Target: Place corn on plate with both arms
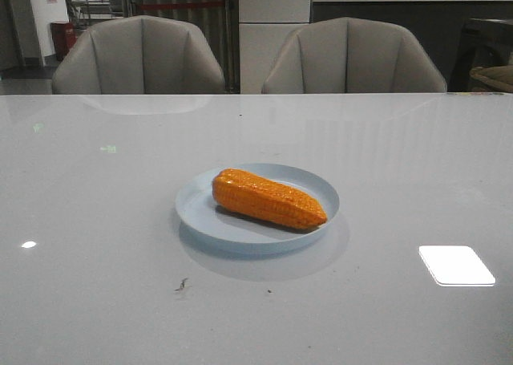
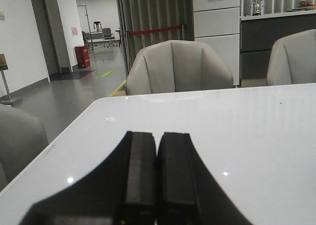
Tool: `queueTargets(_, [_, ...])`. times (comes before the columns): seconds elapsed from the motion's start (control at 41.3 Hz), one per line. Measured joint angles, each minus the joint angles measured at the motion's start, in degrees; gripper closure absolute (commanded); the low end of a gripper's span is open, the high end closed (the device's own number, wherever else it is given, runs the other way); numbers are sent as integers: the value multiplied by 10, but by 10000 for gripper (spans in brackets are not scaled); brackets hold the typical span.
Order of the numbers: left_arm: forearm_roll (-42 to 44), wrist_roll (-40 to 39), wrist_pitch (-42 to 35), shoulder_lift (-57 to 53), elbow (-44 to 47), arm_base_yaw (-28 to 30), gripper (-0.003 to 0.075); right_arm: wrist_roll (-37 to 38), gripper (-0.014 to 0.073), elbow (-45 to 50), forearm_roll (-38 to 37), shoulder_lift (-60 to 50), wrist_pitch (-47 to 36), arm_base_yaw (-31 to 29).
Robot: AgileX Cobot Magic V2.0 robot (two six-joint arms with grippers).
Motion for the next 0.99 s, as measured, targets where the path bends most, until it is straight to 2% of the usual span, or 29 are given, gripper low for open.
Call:
queueTargets(0.484, [0,0,-1,0,0,0,631,0,10,0,0,-14,0,0])
queueTargets(0.702, [0,0,-1,0,0,0,631,0,20,0,0,-49,-14,37])
queueTargets(0.824, [0,0,-1,0,0,0,631,0,130,0,0,-83,-30,55])
queueTargets(0.993, [0,0,-1,0,0,0,631,0,402,31,11,-142,-82,61])
